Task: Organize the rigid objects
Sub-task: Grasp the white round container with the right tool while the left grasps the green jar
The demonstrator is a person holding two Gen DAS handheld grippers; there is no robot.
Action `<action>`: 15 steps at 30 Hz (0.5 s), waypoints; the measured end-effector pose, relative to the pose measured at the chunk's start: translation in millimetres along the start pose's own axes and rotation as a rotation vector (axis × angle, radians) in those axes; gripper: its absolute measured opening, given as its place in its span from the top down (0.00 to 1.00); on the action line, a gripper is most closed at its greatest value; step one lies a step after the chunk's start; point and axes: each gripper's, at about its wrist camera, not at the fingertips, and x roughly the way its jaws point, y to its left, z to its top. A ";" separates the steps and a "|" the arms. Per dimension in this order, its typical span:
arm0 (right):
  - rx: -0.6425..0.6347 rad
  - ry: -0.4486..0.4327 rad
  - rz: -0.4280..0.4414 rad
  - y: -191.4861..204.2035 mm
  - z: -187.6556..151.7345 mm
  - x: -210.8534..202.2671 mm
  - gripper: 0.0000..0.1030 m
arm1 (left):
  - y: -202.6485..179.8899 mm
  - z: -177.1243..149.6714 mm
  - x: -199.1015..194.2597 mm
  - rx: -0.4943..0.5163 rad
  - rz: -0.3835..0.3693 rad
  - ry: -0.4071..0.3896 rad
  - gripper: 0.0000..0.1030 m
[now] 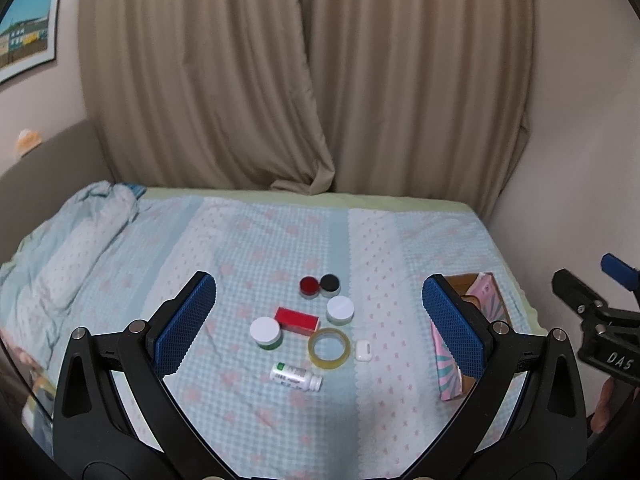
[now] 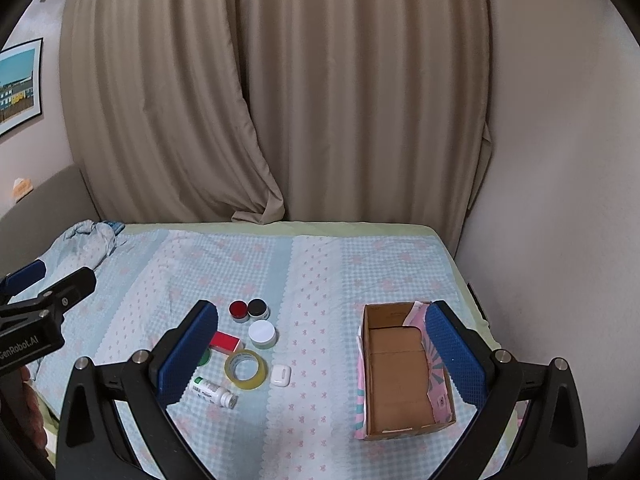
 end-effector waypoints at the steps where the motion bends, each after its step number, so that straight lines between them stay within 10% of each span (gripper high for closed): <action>1: -0.008 0.004 0.005 -0.4 0.6 3.5 0.00 | 2.2 -2.6 4.7 -0.005 0.012 0.016 0.01; 15: -0.012 0.204 0.053 34.9 -19.4 121.1 0.00 | 76.7 -61.9 133.2 0.005 0.030 0.276 0.01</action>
